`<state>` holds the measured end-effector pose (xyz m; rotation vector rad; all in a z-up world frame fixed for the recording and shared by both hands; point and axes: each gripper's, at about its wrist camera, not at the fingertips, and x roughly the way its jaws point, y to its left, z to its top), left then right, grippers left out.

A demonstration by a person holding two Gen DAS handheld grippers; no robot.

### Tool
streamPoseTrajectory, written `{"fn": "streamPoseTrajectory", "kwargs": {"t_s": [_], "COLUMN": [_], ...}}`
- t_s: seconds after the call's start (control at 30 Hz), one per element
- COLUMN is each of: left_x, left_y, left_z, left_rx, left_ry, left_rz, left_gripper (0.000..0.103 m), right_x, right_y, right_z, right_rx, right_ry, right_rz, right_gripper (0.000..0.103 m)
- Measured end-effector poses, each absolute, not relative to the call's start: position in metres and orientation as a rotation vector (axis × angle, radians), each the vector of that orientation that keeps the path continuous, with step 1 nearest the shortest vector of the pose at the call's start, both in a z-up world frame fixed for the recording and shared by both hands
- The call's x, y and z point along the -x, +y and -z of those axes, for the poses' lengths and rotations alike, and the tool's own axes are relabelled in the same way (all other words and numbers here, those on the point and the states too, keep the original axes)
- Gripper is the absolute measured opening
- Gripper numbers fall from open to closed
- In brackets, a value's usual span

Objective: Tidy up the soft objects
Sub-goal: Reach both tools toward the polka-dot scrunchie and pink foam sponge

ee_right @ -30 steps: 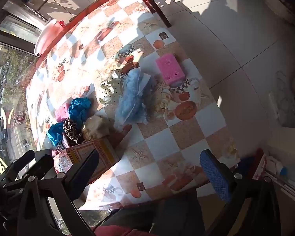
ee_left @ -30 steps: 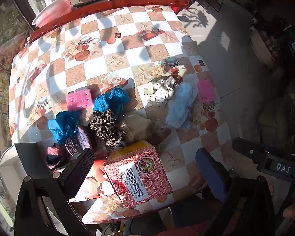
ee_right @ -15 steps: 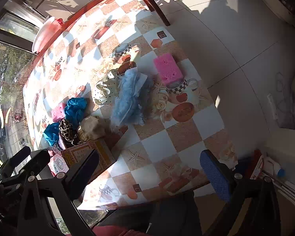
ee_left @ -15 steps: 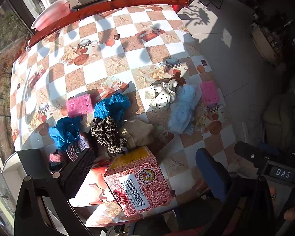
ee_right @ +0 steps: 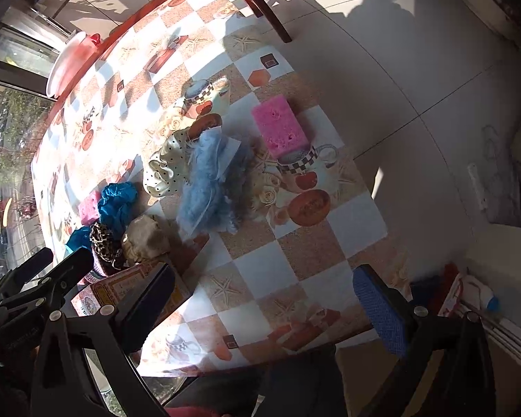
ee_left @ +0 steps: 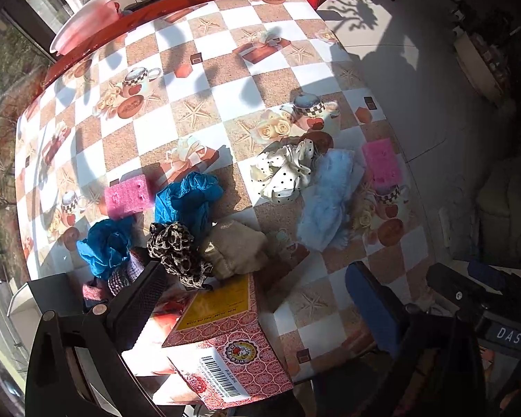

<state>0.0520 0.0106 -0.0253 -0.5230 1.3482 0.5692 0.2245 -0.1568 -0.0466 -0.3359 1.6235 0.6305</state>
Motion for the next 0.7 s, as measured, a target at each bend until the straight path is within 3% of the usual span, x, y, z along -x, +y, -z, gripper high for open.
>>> {"fn": "streamPoseTrajectory", "kwargs": {"t_s": [0.7], "left_x": [-0.068], "left_y": [0.020], "left_z": [0.040], "left_rx": [0.475], "left_ry": [1.373], "left_rz": [-0.607], "left_gripper": [0.103], "right_x": [-0.244], "right_y": [-0.156], "right_z": [0.060], "right_rx": [0.359], "right_ry": [1.634], "right_rz": [-0.622], "right_gripper": [0.103]}}
